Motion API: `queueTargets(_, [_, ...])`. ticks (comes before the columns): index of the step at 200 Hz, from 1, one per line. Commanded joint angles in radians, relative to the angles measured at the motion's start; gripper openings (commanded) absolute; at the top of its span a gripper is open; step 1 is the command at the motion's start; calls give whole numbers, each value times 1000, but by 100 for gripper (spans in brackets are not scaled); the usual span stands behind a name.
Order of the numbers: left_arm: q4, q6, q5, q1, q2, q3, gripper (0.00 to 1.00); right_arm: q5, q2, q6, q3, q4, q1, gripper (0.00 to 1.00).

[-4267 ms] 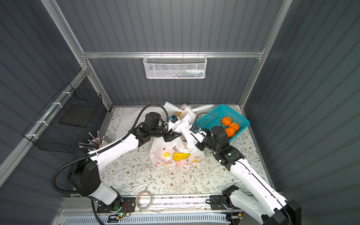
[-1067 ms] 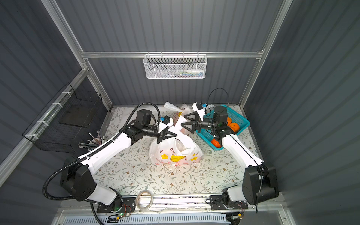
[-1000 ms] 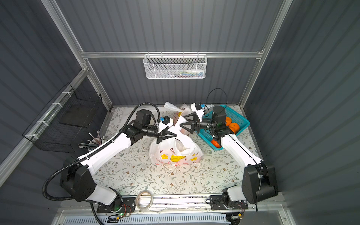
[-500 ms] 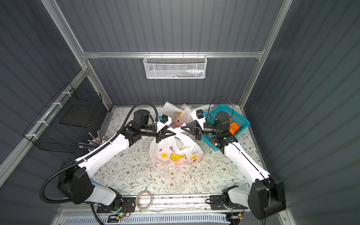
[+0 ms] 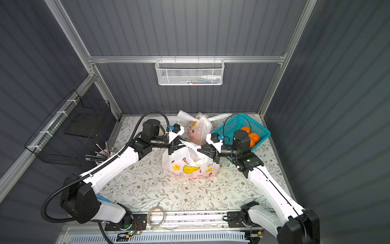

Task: Place the oranges into plastic bags & tie knots
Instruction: Tie the plastic bag at the center of the board.

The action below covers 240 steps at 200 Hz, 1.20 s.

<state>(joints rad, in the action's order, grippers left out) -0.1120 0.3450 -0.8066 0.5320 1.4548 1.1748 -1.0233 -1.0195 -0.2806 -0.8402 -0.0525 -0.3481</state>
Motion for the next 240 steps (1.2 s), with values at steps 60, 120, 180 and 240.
queueTargets(60, [-48,82,6,-20,-1,16,0,183,-157,142,-272,7,166,51])
queueTargets(120, [-53,142,-6,-20,-11,7,0,20,-324,36,-302,33,118,66])
queueTargets(180, [-96,206,-18,-20,-9,33,0,-70,-355,-30,-306,108,24,77])
queueTargets(240, [-95,236,-15,-19,-38,20,0,10,-366,-77,-270,176,-47,69])
